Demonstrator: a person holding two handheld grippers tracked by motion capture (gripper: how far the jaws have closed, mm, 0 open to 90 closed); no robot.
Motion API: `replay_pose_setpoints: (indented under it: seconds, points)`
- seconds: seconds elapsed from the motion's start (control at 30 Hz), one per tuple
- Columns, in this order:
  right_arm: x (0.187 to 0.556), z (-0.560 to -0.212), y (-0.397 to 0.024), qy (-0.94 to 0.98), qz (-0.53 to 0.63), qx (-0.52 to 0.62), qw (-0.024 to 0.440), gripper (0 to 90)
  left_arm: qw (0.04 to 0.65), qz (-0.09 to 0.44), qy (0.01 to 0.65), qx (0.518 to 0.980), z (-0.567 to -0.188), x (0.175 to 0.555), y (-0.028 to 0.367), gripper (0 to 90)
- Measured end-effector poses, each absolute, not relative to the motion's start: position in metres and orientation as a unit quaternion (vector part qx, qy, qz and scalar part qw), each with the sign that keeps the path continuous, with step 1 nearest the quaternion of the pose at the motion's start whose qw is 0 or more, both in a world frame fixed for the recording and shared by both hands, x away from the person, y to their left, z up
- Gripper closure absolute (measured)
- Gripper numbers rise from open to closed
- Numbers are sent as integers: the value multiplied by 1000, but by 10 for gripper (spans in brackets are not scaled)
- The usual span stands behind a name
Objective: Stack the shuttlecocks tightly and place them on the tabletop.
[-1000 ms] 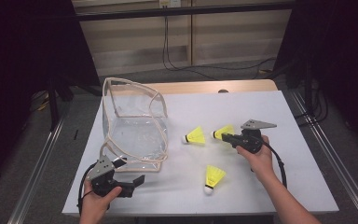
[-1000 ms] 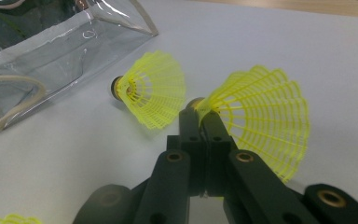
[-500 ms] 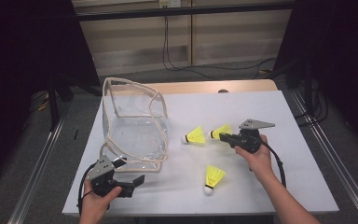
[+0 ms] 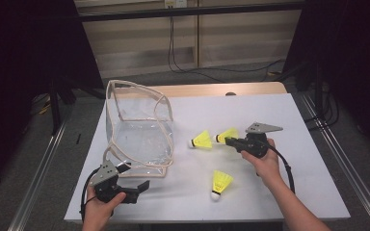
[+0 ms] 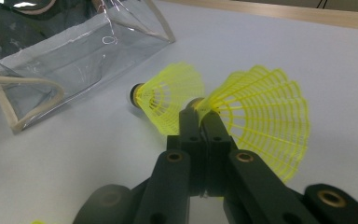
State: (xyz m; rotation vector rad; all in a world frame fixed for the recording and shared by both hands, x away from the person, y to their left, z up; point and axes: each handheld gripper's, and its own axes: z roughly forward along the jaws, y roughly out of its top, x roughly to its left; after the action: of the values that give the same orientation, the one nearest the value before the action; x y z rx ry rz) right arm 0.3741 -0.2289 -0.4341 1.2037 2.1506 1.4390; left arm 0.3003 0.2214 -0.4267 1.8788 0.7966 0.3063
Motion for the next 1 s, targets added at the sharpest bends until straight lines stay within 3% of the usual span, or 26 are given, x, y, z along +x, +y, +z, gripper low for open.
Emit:
replay_pose_setpoints:
  seconds: [1.0]
  points:
    - [379, -432, -217, 750, 505, 402, 143, 893, 516, 128, 331, 780, -426, 300, 221, 31]
